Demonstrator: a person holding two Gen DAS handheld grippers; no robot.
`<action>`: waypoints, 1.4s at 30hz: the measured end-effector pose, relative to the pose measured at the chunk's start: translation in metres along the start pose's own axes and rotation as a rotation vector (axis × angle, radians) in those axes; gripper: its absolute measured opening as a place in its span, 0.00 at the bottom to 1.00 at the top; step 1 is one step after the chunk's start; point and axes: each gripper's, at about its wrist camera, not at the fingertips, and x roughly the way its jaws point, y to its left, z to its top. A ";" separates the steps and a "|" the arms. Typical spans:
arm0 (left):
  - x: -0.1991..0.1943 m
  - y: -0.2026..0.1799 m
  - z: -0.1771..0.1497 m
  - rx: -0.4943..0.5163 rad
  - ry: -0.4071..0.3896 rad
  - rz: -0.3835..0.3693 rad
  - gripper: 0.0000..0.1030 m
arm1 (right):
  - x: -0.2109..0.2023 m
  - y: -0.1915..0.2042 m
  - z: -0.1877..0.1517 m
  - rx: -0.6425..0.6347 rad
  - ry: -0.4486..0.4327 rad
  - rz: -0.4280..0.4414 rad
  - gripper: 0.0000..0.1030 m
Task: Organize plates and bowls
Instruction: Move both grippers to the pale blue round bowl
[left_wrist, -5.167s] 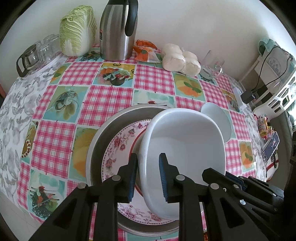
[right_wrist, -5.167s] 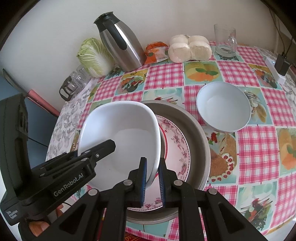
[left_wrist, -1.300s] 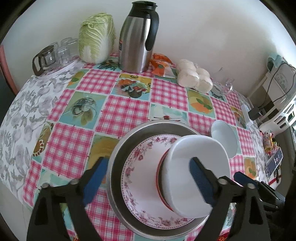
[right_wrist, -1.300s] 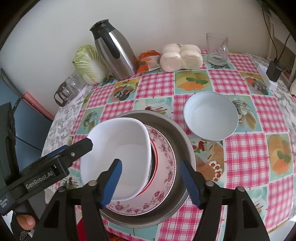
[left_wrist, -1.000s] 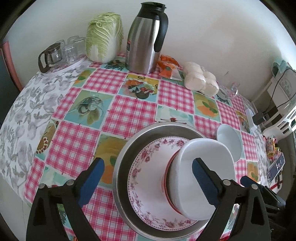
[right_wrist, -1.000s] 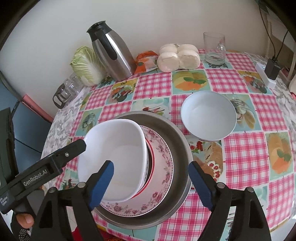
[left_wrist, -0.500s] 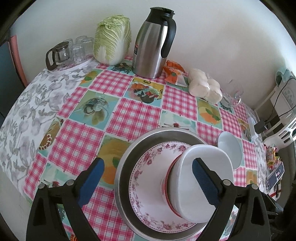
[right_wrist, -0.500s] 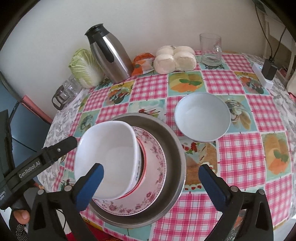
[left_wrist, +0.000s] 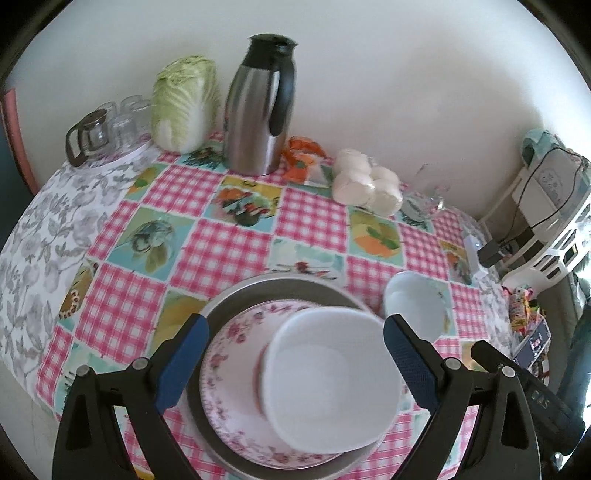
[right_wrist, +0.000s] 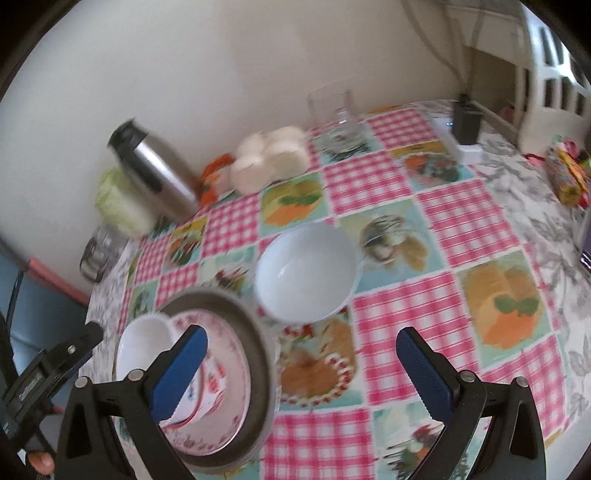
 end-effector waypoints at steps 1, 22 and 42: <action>-0.001 -0.006 0.001 0.009 -0.001 -0.006 0.93 | 0.000 -0.005 0.002 0.013 -0.006 -0.003 1.00; 0.091 -0.138 0.027 0.221 0.242 0.029 0.93 | 0.047 -0.069 0.014 0.180 0.031 0.009 1.00; 0.187 -0.153 0.028 0.240 0.406 0.269 0.65 | 0.095 -0.069 0.014 0.215 0.102 0.068 0.76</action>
